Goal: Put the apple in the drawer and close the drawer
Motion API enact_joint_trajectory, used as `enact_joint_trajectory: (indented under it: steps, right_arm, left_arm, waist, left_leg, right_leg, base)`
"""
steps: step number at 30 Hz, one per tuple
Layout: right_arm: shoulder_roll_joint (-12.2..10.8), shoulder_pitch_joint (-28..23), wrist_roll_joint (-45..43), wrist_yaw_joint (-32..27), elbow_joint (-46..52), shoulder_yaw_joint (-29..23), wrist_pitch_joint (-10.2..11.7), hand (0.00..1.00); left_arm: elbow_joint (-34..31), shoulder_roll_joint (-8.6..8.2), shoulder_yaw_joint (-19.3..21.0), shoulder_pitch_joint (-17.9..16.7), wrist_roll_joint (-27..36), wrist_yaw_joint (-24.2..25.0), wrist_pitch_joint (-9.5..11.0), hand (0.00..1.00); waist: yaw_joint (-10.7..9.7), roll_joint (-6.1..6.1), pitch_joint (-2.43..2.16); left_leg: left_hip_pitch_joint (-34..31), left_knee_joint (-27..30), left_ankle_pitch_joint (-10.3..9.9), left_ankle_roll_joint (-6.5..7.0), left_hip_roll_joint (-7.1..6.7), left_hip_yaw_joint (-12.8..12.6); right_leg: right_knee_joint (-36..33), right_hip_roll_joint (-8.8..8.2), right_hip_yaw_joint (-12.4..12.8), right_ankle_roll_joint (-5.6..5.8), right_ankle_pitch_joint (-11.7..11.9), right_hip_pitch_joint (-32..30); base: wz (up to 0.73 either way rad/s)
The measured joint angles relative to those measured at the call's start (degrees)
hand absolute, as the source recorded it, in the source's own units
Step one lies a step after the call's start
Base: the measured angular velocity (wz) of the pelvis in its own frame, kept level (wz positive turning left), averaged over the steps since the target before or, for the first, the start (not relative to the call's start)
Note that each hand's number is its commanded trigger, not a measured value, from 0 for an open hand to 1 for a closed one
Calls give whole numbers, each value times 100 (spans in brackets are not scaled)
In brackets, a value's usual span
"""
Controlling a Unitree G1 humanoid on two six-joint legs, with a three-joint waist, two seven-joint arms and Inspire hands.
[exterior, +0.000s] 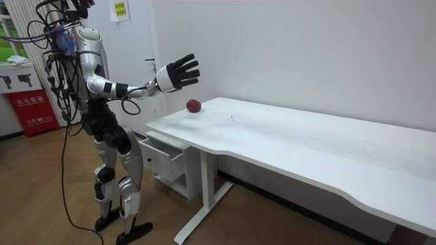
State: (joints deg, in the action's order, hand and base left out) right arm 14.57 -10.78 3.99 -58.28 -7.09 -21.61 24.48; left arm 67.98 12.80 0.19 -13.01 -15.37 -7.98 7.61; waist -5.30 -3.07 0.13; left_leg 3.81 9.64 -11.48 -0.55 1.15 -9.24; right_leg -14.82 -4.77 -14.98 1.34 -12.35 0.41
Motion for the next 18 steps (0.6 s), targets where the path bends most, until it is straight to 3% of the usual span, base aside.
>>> enact_joint_trajectory:
  steps: [4, 8, 11, 18]
  right_arm:
    - [4, 0, -12, 488, 144, 486, -3, 0]
    - [11, 13, -227, 1086, 165, 937, -18, 0]
    - [11, 1, -226, 1617, 163, 1247, -145, 0]
    - [25, 4, -190, 2698, 115, 1427, -467, 0]
  left_arm:
    - [13, -6, -163, 31, 4, 23, -9, 0]
    - [-32, -7, -218, 21, -45, 89, -37, 0]
    - [-57, -7, -220, 13, -45, 162, -135, 0]
    - [-76, -7, -226, -14, -43, 279, -281, 0]
  waist:
    - [132, 43, 9]
    - [236, 189, 57]
    - [242, 263, 15]
    - [255, 189, 6]
  left_leg:
    - [3, 1, 0, 0, 4, 0]
    - [-20, 0, 0, 0, 13, 0]
    - [-14, 1, 0, 0, 17, 0]
    - [12, 3, 1, 2, 20, -1]
  right_leg:
    - [6, 2, -5, -3, 12, 12]
    - [31, 4, -34, -6, 40, 35]
    - [30, -2, -82, -6, 40, 65]
    - [20, -2, -78, -8, 41, 95]
  base:
    - [0]
    - [4]
    - [9]
    - [1]
